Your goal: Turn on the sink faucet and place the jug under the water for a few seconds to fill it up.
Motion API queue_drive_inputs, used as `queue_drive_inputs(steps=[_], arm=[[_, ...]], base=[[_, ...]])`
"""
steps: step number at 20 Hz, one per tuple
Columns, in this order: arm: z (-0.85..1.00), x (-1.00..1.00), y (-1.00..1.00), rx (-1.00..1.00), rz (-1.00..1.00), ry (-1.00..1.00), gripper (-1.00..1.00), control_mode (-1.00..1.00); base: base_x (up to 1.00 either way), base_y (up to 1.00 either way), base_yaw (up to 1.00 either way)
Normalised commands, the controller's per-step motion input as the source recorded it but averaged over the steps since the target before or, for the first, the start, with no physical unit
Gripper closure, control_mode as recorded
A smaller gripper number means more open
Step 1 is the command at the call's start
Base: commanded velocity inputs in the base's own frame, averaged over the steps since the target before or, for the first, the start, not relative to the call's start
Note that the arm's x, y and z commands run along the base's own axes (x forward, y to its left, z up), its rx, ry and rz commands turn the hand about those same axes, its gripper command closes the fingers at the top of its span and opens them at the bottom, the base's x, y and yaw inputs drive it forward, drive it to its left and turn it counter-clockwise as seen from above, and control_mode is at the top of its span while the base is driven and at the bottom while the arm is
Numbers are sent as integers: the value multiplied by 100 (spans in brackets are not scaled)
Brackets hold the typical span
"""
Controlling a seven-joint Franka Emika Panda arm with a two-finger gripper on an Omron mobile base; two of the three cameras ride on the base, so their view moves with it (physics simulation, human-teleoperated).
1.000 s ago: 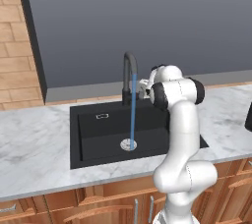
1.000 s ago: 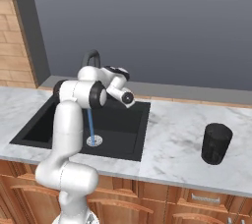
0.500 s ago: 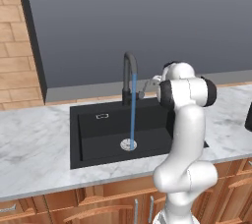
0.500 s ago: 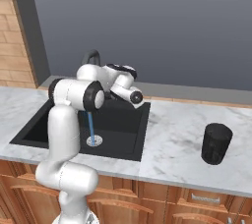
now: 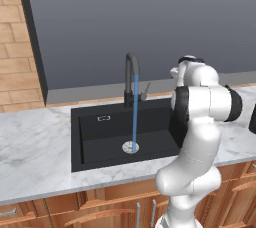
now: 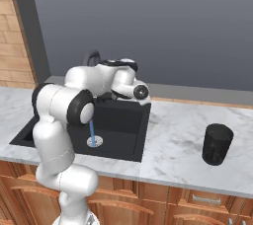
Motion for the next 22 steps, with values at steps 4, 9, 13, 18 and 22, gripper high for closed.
queue_drive_inputs(steps=[4, 9, 13, 18, 22], arm=[[0, -100, -19, -12, -20, -18, -100, -100], [-16, -100, -39, -19, -20, -16, -100, -100], [17, -100, -67, -29, -10, -4, -100, -100], [50, -98, -60, -38, -6, 0, -100, -100], [75, -80, -60, -37, -10, 10, -100, -100]], base=[[0, 0, 0], [0, 0, 0], [0, 0, 0], [0, 0, 0], [0, 0, 0]])
